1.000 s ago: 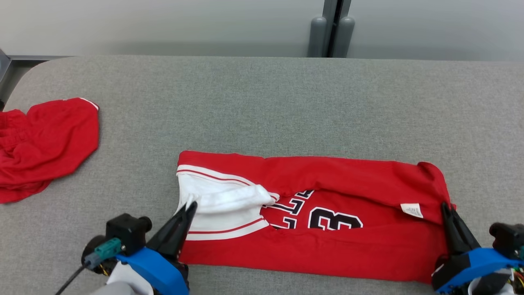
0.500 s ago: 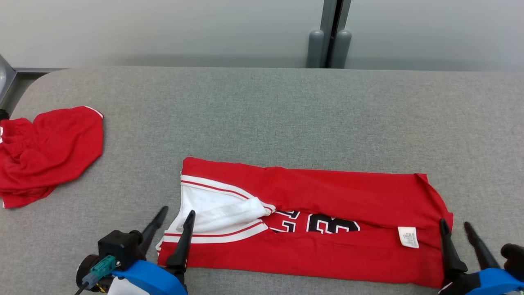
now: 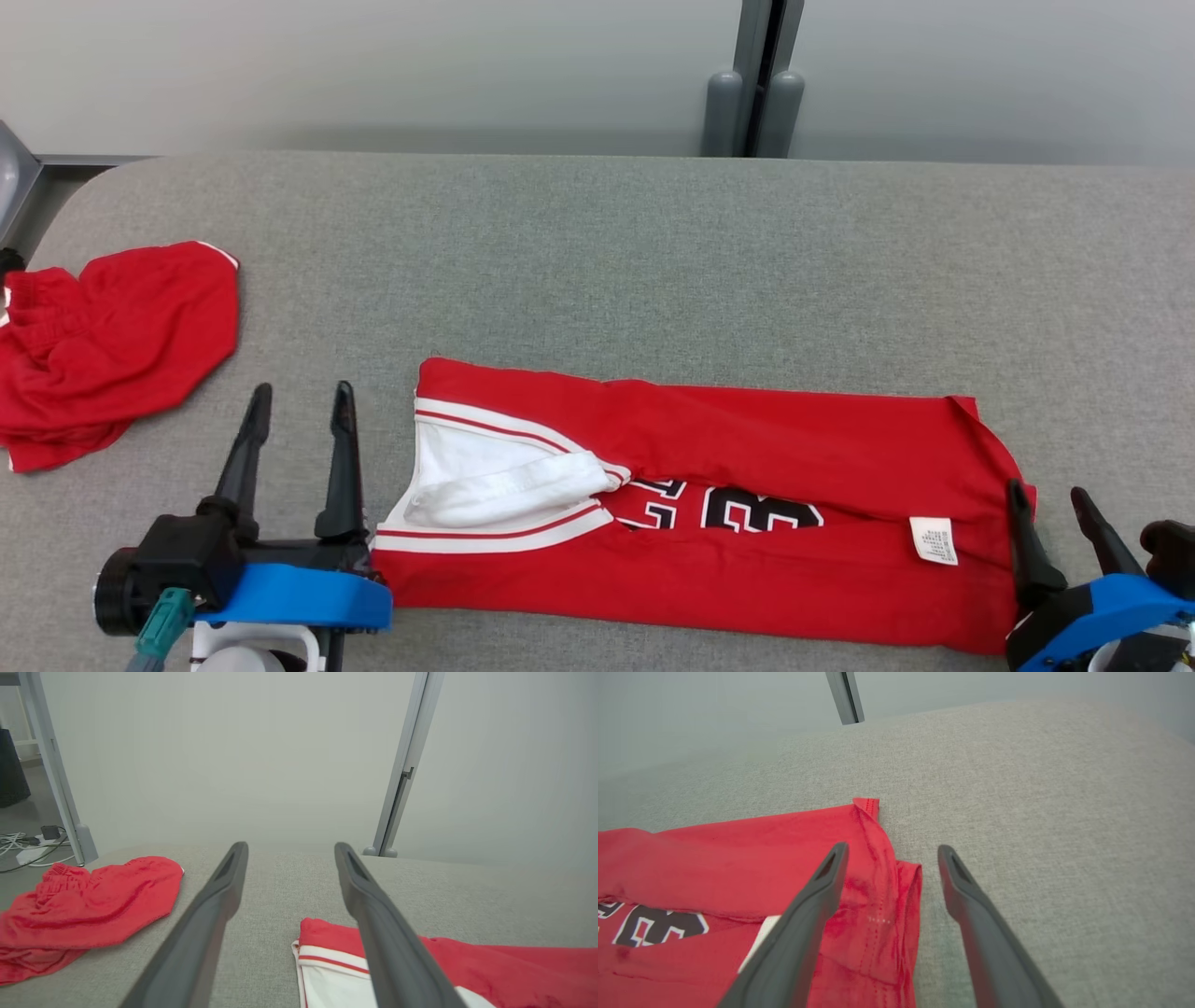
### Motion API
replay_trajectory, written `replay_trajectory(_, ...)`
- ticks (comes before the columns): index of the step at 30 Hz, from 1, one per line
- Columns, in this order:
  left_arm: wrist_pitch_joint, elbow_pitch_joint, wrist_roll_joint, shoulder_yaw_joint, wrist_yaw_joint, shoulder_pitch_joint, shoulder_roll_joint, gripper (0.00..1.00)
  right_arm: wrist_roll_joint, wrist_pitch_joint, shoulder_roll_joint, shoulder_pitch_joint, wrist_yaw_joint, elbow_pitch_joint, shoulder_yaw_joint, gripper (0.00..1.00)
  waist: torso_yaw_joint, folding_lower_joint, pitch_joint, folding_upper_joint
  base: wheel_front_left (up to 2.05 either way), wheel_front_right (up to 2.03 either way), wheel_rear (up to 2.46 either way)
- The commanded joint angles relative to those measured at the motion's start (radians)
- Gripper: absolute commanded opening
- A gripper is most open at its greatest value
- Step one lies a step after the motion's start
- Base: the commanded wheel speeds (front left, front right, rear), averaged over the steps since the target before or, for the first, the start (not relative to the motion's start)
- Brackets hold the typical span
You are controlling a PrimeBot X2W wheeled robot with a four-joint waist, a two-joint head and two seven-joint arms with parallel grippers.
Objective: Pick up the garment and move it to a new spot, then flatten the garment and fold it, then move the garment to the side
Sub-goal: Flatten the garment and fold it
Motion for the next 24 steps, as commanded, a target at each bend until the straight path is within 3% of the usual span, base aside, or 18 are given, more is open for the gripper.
replay_trajectory(1,-0.005,-0.001,0.034,0.036,-0.016,0.011,-0.024,1.00,-0.009,0.004,-0.008,-0.023,0.001,0.025,-0.001,1.00,0.001,0.0000,0.004,0.0000,0.00,0.00,0.00)
replay_trajectory(11,-0.005,0.033,0.193,0.258,-0.113,0.038,-0.170,1.00,-0.020,0.021,0.008,-0.051,0.001,0.186,0.010,1.00,0.003,0.0000,0.020,0.0000,0.00,0.00,0.00)
replay_trajectory(20,-0.005,0.058,0.288,0.407,-0.180,0.043,-0.254,1.00,0.062,-0.008,0.035,-0.042,0.003,0.222,0.126,1.00,0.002,0.0000,0.032,0.0000,0.00,0.00,0.00)
replay_trajectory(21,-0.005,0.058,0.296,0.419,-0.187,0.042,-0.259,1.00,0.068,-0.010,0.036,-0.045,0.003,0.225,0.129,0.82,0.001,0.0000,0.033,0.0000,0.00,0.00,0.00)
replay_trajectory(22,-0.005,0.058,0.296,0.419,-0.187,0.042,-0.259,1.00,0.068,-0.010,0.036,-0.045,0.003,0.225,0.129,0.82,0.001,0.0000,0.033,0.0000,0.00,0.00,0.00)
replay_trajectory(24,-0.005,0.070,0.312,0.436,-0.201,0.041,-0.271,1.00,0.070,-0.017,0.037,-0.054,0.003,0.235,0.130,0.00,0.001,0.0000,0.033,0.0000,0.00,0.00,0.00)
